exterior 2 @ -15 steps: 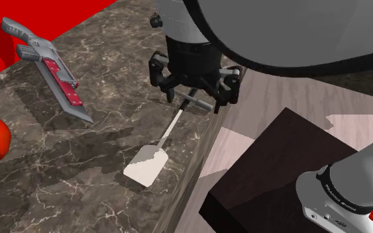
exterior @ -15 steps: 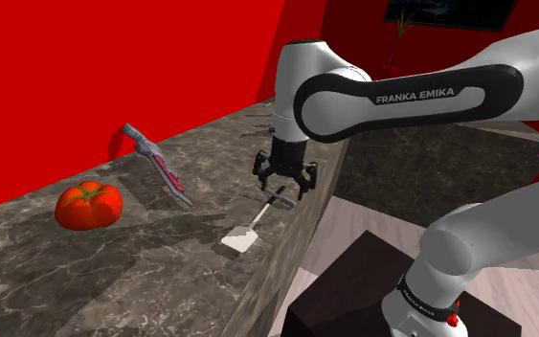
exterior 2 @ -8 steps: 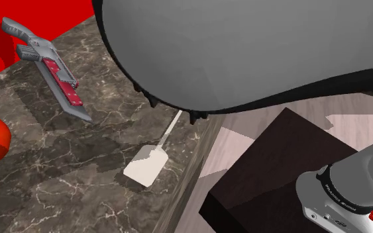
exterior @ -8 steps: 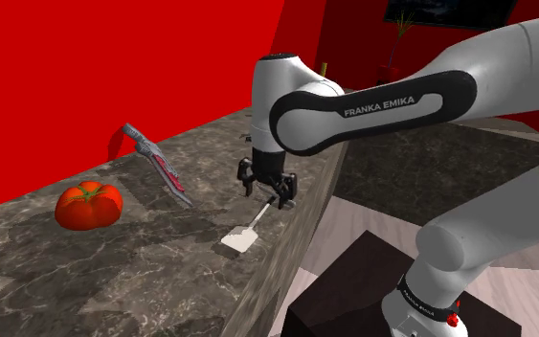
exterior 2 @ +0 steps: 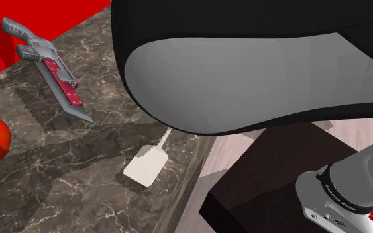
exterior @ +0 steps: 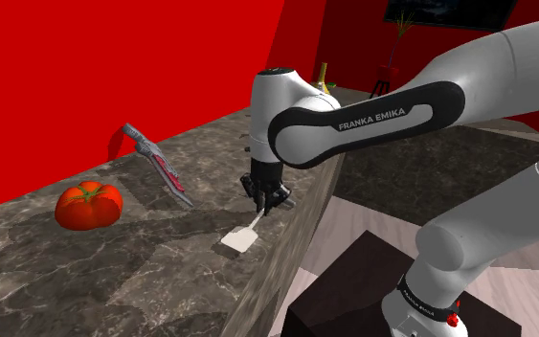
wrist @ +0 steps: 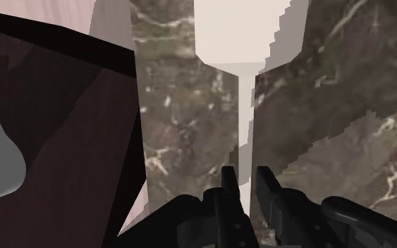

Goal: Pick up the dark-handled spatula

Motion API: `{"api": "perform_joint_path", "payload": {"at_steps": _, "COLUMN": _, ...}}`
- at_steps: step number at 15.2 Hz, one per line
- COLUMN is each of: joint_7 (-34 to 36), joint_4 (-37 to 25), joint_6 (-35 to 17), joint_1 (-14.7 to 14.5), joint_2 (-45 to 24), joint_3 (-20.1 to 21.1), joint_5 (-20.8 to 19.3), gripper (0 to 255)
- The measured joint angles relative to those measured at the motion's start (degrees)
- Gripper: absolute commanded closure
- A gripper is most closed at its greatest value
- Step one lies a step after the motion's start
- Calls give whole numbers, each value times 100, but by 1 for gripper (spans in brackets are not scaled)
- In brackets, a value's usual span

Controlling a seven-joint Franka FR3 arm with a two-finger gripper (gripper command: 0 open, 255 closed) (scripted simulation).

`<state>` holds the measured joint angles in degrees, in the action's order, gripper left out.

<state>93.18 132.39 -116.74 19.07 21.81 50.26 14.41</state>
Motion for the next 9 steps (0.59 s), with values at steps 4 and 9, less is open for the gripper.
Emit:
{"api": "perform_joint_path", "payload": {"at_steps": 4, "joint_7": 1, "joint_4": 1, "joint_6": -3, "joint_1": 1, "joint_2": -2, "joint_3": 2, "joint_5": -1, "gripper": 255}}
{"api": "perform_joint_path", "payload": {"at_steps": 9, "joint_7": -27, "joint_4": -46, "joint_6": 89, "joint_1": -16, "joint_2": 48, "joint_3": -46, "joint_5": 15, "gripper": 255}}
